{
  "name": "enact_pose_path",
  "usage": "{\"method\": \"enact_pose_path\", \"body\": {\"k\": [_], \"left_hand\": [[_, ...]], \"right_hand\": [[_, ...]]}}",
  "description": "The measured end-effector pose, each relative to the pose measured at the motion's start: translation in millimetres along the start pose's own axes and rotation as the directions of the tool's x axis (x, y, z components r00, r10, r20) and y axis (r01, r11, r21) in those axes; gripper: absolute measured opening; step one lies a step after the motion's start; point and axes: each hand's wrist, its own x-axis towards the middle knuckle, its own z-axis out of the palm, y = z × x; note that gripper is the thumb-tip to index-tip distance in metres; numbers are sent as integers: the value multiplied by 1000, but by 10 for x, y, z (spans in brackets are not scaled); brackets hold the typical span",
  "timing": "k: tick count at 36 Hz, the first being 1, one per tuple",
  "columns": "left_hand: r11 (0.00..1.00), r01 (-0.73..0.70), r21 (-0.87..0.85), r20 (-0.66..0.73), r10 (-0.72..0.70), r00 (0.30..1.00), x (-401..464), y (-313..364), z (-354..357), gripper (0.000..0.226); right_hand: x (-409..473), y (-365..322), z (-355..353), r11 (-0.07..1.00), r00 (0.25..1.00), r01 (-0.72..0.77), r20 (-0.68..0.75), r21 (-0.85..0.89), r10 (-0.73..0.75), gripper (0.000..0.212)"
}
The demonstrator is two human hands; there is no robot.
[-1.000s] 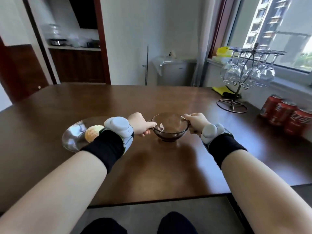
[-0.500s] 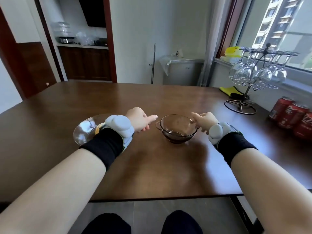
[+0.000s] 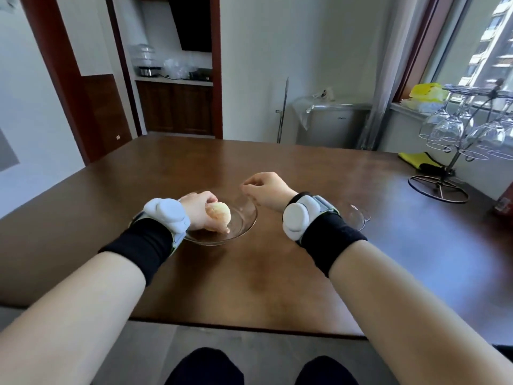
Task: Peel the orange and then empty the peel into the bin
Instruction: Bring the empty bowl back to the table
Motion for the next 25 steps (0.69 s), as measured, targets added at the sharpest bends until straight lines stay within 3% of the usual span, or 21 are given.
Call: {"method": "enact_pose_path", "body": {"k": [5, 9, 14, 19, 25], "left_hand": [[983, -29, 180, -55, 40, 998, 13, 45, 83, 72], [992, -17, 122, -100, 29, 995, 24, 91, 60, 44], [977, -25, -211, -60, 13, 998, 72, 11, -16, 46], [841, -30, -540, -5, 33, 999, 75, 64, -92, 67], [800, -46, -599, 12, 66, 998, 152, 26, -54, 57]], "right_hand": [[79, 22, 221, 998, 998, -51, 24, 29, 50, 16], [82, 89, 252, 997, 996, -79, 39, 25, 78, 15], [124, 144, 248, 995, 995, -93, 25, 28, 92, 10], [103, 139, 271, 995, 995, -49, 88, -89, 57, 21], [106, 154, 281, 923, 963, -17, 241, -385, 118, 33]]}}
